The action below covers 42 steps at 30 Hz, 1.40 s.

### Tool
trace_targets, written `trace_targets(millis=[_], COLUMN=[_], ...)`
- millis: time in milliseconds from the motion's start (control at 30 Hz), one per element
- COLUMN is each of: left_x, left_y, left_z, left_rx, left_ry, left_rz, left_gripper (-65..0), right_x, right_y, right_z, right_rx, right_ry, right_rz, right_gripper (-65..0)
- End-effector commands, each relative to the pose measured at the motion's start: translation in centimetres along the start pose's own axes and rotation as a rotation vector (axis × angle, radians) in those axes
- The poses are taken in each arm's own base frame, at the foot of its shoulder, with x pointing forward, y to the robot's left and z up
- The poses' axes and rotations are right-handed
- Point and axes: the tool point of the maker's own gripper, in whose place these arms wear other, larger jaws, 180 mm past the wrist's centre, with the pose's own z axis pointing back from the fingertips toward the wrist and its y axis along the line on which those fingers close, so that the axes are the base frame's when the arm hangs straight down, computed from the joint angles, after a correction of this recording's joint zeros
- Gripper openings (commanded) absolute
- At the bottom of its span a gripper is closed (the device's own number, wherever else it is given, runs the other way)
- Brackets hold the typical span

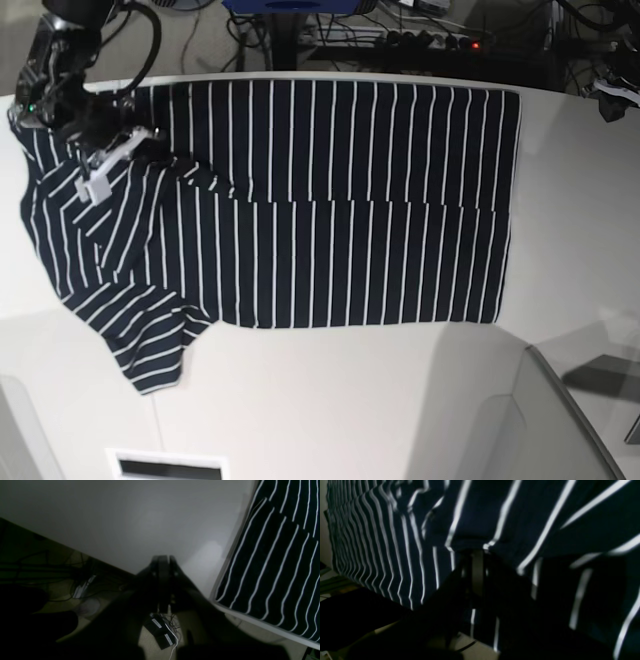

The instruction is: Layout the t-shirt on the table in an organized manner, then fold the t-shirt properly

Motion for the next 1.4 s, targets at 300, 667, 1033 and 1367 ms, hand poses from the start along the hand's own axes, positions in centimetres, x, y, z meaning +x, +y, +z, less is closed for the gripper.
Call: trace_targets(millis=[300, 667, 1033, 1367], left_x=[1.4, 1.6, 1.7, 1.6], left_y=[0.4, 0.3, 0.3, -3.0], left_z=[0.4, 0.3, 0.2, -1.4], left_rx=[0.004, 0.002, 0.002, -0.084], left_ry=[-0.040, -0.045, -0.047, -0.024], left_rz=[-0.017, -0.015, -0.016, -0.058], left_gripper=[-65.0, -65.0, -65.0, -65.0], right_x=[8.5, 12.7, 2.9, 2.2], right_y=[-0.3, 1.5, 1.3, 2.1], right_z=[1.0, 1.1, 5.7, 6.3], right_rx=[-0.023, -0.009, -0.080, -0.064], right_ry=[-0.159, -0.163, -0.122, -0.169], right_rz=[0.041, 0.203, 0.236, 0.247], right_gripper=[-64.5, -64.5, -64.5, -64.5])
